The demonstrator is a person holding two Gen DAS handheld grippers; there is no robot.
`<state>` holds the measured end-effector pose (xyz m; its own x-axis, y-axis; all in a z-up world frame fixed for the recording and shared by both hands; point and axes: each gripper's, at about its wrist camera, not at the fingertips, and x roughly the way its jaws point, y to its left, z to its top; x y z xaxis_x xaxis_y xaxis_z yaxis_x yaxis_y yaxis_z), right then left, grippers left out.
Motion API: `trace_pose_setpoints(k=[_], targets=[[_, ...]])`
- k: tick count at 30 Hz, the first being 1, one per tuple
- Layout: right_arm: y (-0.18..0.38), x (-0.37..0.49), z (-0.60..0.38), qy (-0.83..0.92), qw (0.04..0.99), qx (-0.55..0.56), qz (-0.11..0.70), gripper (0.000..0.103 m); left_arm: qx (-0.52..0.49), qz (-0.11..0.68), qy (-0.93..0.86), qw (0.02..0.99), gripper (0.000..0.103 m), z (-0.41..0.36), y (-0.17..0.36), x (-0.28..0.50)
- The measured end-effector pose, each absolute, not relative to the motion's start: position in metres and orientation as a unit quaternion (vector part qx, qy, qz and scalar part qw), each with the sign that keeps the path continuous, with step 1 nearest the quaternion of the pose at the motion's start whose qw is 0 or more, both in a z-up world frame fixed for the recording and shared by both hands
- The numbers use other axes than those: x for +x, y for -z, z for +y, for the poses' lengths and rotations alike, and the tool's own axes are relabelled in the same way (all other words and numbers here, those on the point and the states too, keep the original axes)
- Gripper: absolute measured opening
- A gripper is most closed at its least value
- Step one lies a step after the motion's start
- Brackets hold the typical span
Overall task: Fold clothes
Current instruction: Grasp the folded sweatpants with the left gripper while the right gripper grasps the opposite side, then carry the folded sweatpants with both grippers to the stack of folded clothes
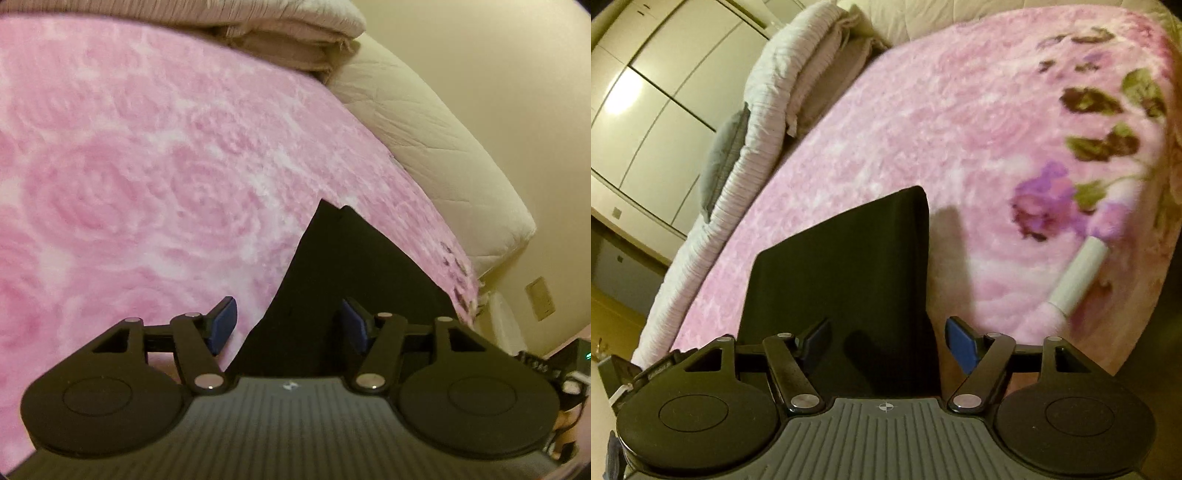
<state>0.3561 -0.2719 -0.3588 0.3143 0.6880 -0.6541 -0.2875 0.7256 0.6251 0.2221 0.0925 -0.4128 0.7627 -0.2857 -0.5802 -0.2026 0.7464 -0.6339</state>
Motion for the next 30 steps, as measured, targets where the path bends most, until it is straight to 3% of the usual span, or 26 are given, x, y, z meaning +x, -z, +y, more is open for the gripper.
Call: trace_pose_setpoints(k=[5, 11, 13, 14, 15, 17, 18, 20, 24, 30], targets=[[0.371, 0.366, -0.265, -0.311, 0.772, 0.217, 0.51, 0.078, -0.447, 0.326, 0.065, 0.831, 0.064, 0.105, 0.439, 0.232], [0.383, 0.375, -0.258, -0.342, 0.746, 0.259, 0.509, 0.08, -0.439, 0.337, 0.128, 0.823, 0.064, 0.087, 0.438, 0.245], [0.387, 0.375, -0.251, -0.351, 0.743, 0.261, 0.507, 0.08, -0.423, 0.342, 0.125, 0.83, 0.059, 0.081, 0.439, 0.249], [0.388, 0.374, -0.249, -0.354, 0.745, 0.258, 0.503, 0.078, -0.424, 0.343, 0.126, 0.829, 0.055, 0.081, 0.44, 0.249], [0.389, 0.374, -0.246, -0.358, 0.746, 0.255, 0.5, 0.068, -0.428, 0.343, 0.128, 0.826, 0.052, 0.081, 0.441, 0.25], [0.393, 0.372, -0.243, -0.361, 0.745, 0.257, 0.498, 0.051, -0.434, 0.343, 0.134, 0.822, 0.034, 0.083, 0.442, 0.251], [0.396, 0.371, -0.242, -0.364, 0.74, 0.267, 0.498, 0.04, -0.437, 0.343, 0.137, 0.82, 0.031, 0.085, 0.443, 0.251], [0.401, 0.372, -0.242, -0.365, 0.726, 0.294, 0.503, 0.031, -0.442, 0.338, 0.144, 0.818, 0.023, 0.089, 0.444, 0.25], [0.394, 0.367, -0.233, -0.364, 0.72, 0.312, 0.501, 0.025, -0.447, 0.319, 0.159, 0.821, 0.018, 0.104, 0.439, 0.24], [0.37, 0.338, -0.176, -0.386, 0.68, 0.341, 0.522, 0.023, -0.462, 0.29, 0.136, 0.827, 0.017, 0.165, 0.41, 0.174]])
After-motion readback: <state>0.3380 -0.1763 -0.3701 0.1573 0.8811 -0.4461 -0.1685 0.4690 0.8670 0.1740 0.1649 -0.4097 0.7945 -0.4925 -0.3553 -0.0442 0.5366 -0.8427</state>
